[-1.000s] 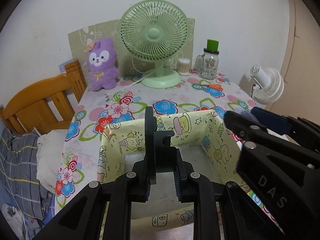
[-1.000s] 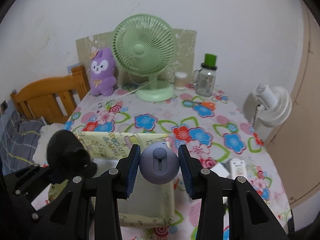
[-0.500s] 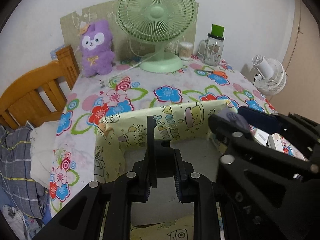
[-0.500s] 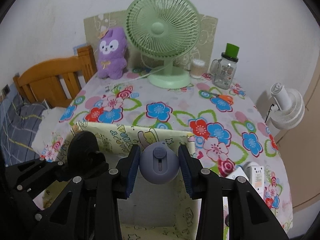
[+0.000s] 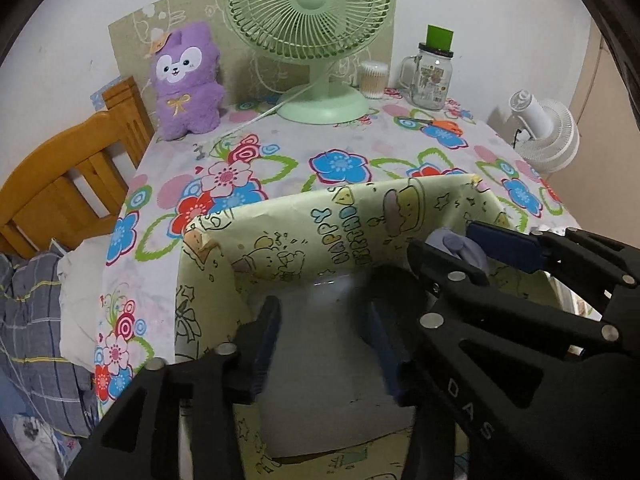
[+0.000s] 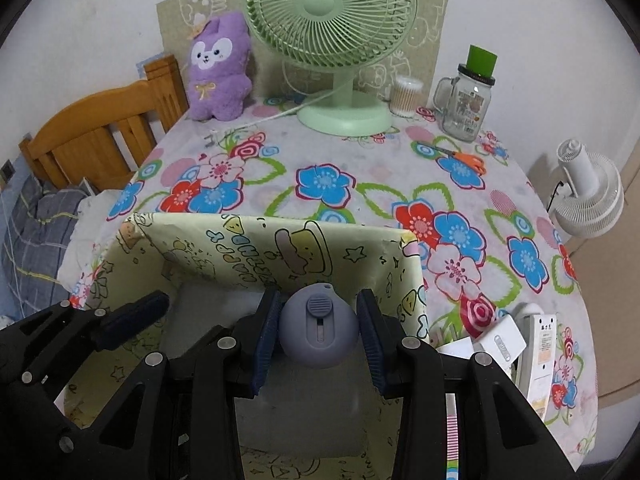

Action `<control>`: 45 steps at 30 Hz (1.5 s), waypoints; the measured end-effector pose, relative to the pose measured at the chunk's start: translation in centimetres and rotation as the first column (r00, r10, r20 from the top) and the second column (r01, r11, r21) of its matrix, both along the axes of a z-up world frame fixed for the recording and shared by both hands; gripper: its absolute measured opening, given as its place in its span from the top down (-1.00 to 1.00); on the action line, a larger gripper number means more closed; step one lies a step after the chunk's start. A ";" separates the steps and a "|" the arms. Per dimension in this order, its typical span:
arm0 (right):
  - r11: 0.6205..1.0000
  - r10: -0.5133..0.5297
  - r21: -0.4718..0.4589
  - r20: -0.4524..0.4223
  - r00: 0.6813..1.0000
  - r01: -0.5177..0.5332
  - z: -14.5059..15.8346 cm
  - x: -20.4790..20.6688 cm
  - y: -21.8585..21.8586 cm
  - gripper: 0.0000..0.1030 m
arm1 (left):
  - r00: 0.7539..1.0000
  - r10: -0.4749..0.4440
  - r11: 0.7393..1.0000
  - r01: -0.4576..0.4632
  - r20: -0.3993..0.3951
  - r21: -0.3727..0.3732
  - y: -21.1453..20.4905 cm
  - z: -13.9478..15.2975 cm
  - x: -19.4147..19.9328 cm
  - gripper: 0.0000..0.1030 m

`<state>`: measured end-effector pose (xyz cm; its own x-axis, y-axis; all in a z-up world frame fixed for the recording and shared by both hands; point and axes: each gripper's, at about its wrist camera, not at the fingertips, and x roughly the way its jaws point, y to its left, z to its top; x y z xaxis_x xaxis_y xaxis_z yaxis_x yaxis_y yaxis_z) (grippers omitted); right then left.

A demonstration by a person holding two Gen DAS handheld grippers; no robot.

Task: Organize rigid objects
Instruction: 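Lower the lavender object into the box and open the right gripper, then move the right gripper to the long white remote-like device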

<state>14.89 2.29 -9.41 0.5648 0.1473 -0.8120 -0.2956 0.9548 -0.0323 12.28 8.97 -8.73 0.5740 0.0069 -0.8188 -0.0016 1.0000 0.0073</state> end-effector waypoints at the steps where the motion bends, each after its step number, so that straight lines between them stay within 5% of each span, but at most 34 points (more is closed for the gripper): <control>1: 1.000 -0.001 -0.003 -0.004 1.000 0.001 -0.1 0.0 0.0 0.16 | 1.000 0.003 1.000 -0.003 -0.001 0.001 0.0 0.0 0.0 -0.18; 4: 1.000 0.000 -0.006 -0.004 1.000 0.000 0.0 0.1 0.0 0.06 | 1.000 0.005 1.000 -0.005 -0.003 -0.003 0.1 -0.1 0.0 -0.39; 7: 1.000 0.000 -0.031 0.018 1.000 0.001 0.6 -0.2 0.1 -0.36 | 1.000 -0.001 1.000 0.001 -0.009 -0.024 0.1 0.0 -0.1 -0.46; 13: 0.999 0.007 -0.054 0.061 0.998 -0.003 1.8 -1.1 0.0 -0.55 | 1.000 0.020 1.000 -0.020 -0.002 -0.017 -0.1 0.9 -1.0 -0.57; 26: 1.000 -0.005 -0.028 0.119 0.993 0.008 5.0 -4.3 -2.3 -0.75 | 0.996 0.026 1.000 -0.028 0.080 0.015 -2.2 4.1 -4.0 -0.82; 45: 0.998 -0.060 -0.018 0.180 0.982 0.065 8.3 -8.0 -7.1 -0.88 | 0.989 0.003 1.000 -0.003 0.147 -0.006 -6.7 7.2 -7.0 -0.92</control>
<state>6.89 -4.81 -1.10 0.7088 0.0890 -0.6997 -0.2228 0.9695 -0.1024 5.26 2.23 -1.58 0.6884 0.0043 -0.7254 -0.0053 1.0000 0.0010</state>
